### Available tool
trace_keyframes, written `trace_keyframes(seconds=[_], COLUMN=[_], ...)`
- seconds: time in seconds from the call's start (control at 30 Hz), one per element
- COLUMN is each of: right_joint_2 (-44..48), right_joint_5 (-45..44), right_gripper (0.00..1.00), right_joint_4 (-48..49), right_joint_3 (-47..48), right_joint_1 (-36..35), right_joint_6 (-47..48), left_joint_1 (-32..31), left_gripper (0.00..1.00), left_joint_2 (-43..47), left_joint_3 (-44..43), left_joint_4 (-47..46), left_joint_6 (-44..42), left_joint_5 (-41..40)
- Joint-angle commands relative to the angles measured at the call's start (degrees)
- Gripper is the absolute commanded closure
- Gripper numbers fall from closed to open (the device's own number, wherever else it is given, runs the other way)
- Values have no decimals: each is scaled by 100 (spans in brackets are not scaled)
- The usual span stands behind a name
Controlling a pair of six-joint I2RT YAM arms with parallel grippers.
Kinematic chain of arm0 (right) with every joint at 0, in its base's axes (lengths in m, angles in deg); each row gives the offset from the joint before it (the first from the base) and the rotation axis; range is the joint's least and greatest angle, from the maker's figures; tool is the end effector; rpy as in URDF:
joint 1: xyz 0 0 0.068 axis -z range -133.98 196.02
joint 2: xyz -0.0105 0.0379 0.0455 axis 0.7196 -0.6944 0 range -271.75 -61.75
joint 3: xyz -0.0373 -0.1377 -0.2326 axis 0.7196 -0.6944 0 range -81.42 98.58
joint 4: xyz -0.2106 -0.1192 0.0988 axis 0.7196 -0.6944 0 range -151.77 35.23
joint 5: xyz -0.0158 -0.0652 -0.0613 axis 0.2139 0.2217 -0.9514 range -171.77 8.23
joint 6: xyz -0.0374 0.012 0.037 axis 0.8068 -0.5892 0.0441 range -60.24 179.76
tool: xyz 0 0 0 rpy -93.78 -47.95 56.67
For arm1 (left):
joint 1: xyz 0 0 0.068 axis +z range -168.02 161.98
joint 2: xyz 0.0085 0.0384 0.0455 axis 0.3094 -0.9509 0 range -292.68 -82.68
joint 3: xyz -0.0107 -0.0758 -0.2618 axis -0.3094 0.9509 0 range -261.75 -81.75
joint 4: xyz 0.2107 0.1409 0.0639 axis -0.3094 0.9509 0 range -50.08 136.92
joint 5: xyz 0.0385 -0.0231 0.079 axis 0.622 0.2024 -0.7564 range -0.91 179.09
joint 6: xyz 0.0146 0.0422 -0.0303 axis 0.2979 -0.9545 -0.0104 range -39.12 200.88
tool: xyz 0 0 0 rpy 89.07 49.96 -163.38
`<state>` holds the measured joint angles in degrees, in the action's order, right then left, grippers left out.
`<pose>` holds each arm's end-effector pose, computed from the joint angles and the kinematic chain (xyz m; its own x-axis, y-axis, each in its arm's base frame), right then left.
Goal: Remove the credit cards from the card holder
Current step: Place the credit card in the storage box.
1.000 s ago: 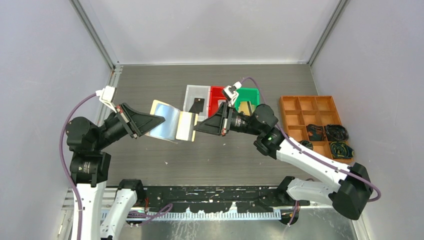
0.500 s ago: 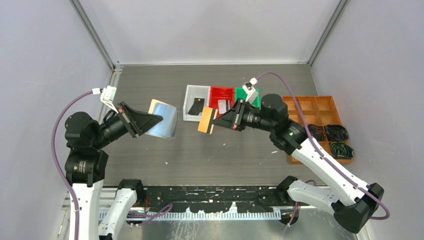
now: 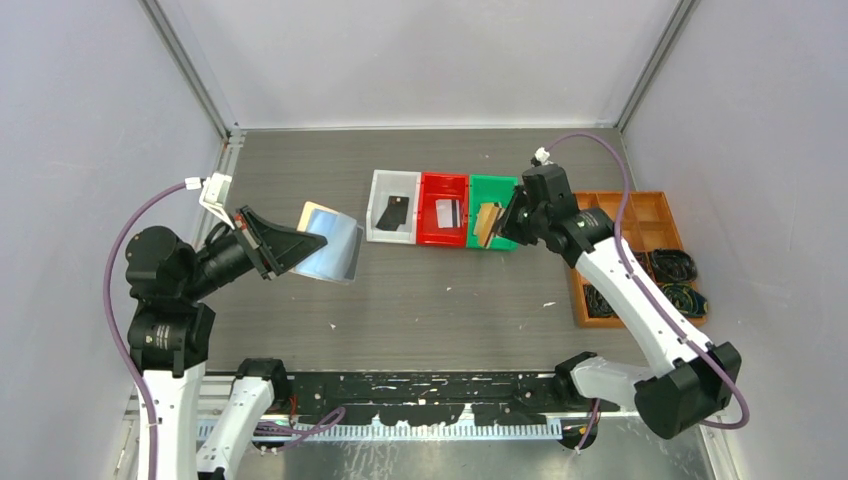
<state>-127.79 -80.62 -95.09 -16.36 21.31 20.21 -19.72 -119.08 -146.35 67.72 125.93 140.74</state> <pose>0.2186 0.1014 0.3383 -0.7371 0.3615 -0.5710 0.0489 0.8712 0.4885 0.0903 -0.0306 0.4393 -0.5628 -0.4226 -0.7104 0.5718 0.4217 -0.7038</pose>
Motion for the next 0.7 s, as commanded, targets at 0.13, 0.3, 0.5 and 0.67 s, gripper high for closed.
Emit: trace_keyframes(seconds=[0.13, 0.3, 0.5, 0.67], right_joint_2=[-826, -1794, -2941, -3459], right_joint_5=[-1247, -1139, -705, -464], right_gripper=[100, 99, 100, 99], right_joint_4=[-141, 56, 209, 275], right_joint_3=[702, 1216, 1740, 1882], right_joint_1=[382, 593, 650, 660], right_joint_6=[760, 975, 1137, 1186], left_joint_1=[34, 29, 33, 29], left_gripper=[100, 100, 100, 100], left_joint_2=[98, 89, 114, 147], left_joint_3=[-190, -170, -146, -123], left_joint_4=[-607, -768, -849, -905], left_joint_6=[305, 462, 597, 642], left_joint_5=[238, 308, 384, 433])
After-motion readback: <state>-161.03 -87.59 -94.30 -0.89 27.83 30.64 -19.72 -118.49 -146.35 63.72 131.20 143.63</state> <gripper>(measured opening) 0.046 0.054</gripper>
